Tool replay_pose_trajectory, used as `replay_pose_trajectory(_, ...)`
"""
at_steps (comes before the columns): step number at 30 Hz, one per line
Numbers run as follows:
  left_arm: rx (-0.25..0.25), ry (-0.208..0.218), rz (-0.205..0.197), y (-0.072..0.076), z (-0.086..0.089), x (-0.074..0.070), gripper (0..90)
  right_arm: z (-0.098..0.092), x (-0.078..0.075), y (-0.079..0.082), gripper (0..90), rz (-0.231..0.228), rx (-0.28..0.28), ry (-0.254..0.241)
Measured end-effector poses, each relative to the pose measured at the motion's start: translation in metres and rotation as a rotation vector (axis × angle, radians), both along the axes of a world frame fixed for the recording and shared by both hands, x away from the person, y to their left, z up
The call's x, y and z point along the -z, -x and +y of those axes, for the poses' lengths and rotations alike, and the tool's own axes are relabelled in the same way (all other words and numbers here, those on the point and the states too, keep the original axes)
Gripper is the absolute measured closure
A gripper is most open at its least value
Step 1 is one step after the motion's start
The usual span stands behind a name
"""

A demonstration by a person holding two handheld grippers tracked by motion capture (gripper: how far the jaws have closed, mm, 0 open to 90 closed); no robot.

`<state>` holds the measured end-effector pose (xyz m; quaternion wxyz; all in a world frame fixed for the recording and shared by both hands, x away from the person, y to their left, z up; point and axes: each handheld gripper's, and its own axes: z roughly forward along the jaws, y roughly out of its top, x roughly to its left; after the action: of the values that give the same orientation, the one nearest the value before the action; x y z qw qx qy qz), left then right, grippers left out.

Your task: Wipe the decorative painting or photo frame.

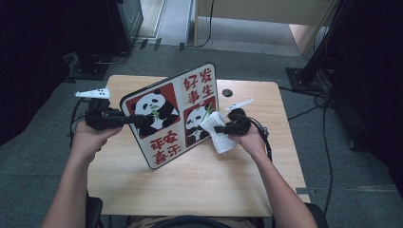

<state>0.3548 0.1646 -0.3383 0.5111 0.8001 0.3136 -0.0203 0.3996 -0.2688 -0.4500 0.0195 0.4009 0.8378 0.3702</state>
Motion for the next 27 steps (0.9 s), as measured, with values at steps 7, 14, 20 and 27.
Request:
replay_pose_trajectory(7,0.0,0.003,0.001,0.0,0.0,0.0,79.0,-0.003,-0.023,0.004,78.5,-0.035,-0.002,-0.028)
replay_pose_trajectory(14,0.001,0.004,0.001,0.0,0.0,0.001,78.9,-0.001,-0.047,0.008,78.5,-0.075,-0.023,-0.035)
replay_pose_trajectory(20,0.0,0.014,0.009,0.0,0.001,0.001,78.5,0.001,-0.069,0.01,78.4,-0.105,-0.038,-0.046)
replay_pose_trajectory(27,-0.001,0.009,0.003,0.001,0.0,0.001,78.9,0.004,-0.096,0.006,78.5,-0.127,-0.039,-0.059)
